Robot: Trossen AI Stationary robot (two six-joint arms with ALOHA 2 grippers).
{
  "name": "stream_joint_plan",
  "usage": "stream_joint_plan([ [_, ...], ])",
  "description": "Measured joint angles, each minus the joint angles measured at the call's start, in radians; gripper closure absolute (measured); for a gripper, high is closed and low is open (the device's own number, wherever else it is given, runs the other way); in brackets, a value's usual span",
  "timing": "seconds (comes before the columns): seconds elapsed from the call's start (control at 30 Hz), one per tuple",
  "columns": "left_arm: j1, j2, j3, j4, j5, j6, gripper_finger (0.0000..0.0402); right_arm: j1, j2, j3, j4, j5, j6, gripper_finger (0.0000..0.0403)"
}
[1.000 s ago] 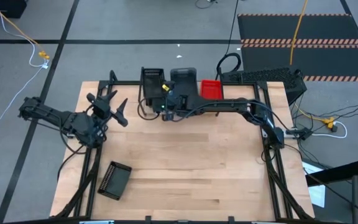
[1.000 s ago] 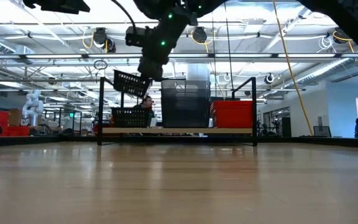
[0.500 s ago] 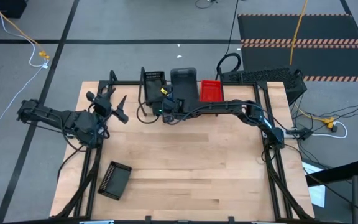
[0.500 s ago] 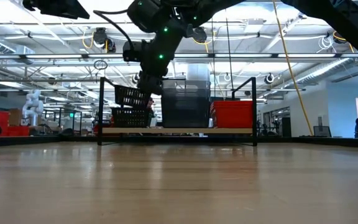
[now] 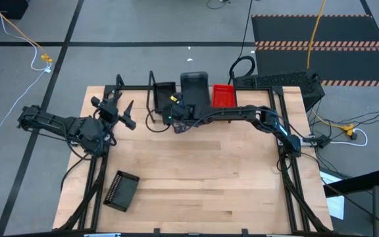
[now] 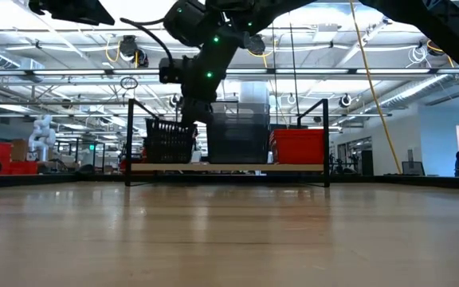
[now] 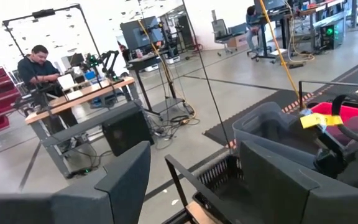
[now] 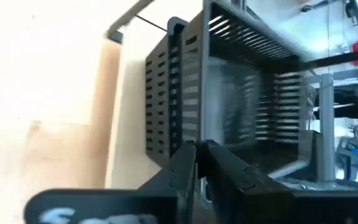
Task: Stack baskets on shelf by color
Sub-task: Stack the right black bin on top of the other black bin on the shelf, then stack the black bin on top of the other black bins on the shelf
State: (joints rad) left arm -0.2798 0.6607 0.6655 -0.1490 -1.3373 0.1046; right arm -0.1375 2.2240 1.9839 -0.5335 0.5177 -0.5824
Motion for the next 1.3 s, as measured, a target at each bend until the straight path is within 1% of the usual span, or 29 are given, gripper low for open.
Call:
stream_joint_plan([
  [0.1, 0.0, 0.0, 0.0, 0.0, 0.0, -0.002, 0.0151, 0.0, 0.0, 0.0, 0.001, -0.026, 0.007, 0.0368],
  [0.3, 0.0, 0.0, 0.0, -0.007, 0.0, -0.005, 0.0151, 0.0, 0.0, 0.0, 0.006, -0.025, 0.034, 0.0352],
  [0.5, 0.0, 0.0, 0.0, -0.014, 0.0, -0.005, 0.0151, 0.0, -0.003, 0.0, 0.02, -0.024, 0.048, 0.0321],
  [0.63, 0.0, 0.0, 0.0, -0.014, 0.0, -0.005, 0.0151, 0.0, -0.009, 0.0, 0.063, -0.023, 0.05, 0.03],
  [0.83, 0.0, 0.0, 0.0, -0.039, 0.0, -0.013, 0.0151, 0.009, -0.022, 0.0, 0.028, -0.031, 0.055, 0.0283],
  [0.87, 0.0, 0.0, 0.0, -0.046, 0.0, -0.018, 0.0151, 0.011, -0.034, -0.001, -0.001, -0.066, 0.07, 0.0282],
  [0.9, 0.0, 0.0, 0.0, -0.057, 0.0, -0.023, 0.0151, 0.013, -0.046, -0.001, -0.022, -0.124, 0.096, 0.0282],
  [1.03, 0.0, -0.001, 0.0, -0.076, 0.001, -0.052, 0.0151, 0.014, -0.118, -0.001, -0.086, -0.439, 0.218, 0.0282],
  [1.13, -0.005, -0.001, 0.0, -0.088, 0.04, -0.102, 0.0151, 0.014, -0.173, -0.031, -0.08, -0.651, 0.225, 0.0282],
  [1.2, -0.014, -0.001, 0.0, -0.088, 0.085, -0.14, 0.0151, 0.016, -0.216, -0.096, -0.022, -0.788, 0.198, 0.0283],
  [1.23, -0.019, -0.001, 0.0, -0.088, 0.114, -0.164, 0.0151, 0.021, -0.231, -0.137, 0.045, -0.832, 0.193, 0.0284],
  [1.27, -0.027, -0.001, 0.0, -0.088, 0.142, -0.19, 0.0151, 0.028, -0.243, -0.183, 0.127, -0.858, 0.195, 0.0285],
  [1.3, -0.035, 0.0, 0.0, -0.088, 0.169, -0.216, 0.0151, 0.039, -0.251, -0.231, 0.204, -0.86, 0.203, 0.0286],
])
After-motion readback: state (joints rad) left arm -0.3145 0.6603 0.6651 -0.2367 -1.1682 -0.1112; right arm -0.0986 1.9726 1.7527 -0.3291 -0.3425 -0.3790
